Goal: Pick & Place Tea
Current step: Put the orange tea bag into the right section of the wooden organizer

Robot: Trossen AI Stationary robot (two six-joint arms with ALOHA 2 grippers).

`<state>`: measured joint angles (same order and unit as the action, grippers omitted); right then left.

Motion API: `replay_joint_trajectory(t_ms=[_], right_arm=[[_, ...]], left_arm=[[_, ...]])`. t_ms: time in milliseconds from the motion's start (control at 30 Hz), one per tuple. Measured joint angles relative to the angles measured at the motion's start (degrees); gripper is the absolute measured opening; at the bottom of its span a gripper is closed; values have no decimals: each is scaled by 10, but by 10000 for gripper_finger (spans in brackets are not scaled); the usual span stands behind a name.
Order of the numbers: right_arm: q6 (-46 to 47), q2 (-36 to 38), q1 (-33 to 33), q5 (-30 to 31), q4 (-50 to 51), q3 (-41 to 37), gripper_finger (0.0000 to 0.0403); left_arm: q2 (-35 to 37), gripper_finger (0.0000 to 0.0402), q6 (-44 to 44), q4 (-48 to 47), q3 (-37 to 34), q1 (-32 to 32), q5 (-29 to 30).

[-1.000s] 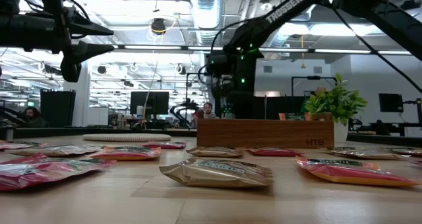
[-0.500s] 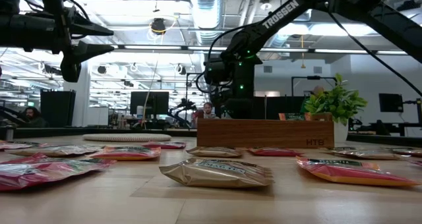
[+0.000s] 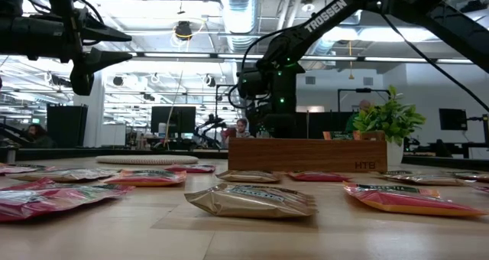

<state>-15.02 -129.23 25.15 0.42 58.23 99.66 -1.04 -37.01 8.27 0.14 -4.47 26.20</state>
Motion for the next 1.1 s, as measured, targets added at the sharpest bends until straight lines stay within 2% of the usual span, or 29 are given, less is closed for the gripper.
replay_joint_trajectory(t_ms=[200,367,467,733,1100], right_arm=[[3,7,0,-1,15,0,5],[22,15,0,-1,29,17,6],[22,16,-4,7,82,55,2],[53,26,-43,120,225,164,2],[166,147,-150,223,316,166,1]], left_arm=[[0,151,0,0,0,0,0],[0,151,0,0,0,0,0],[0,151,0,0,0,0,0],[0,151,0,0,0,0,0],[0,151,0,0,0,0,0]])
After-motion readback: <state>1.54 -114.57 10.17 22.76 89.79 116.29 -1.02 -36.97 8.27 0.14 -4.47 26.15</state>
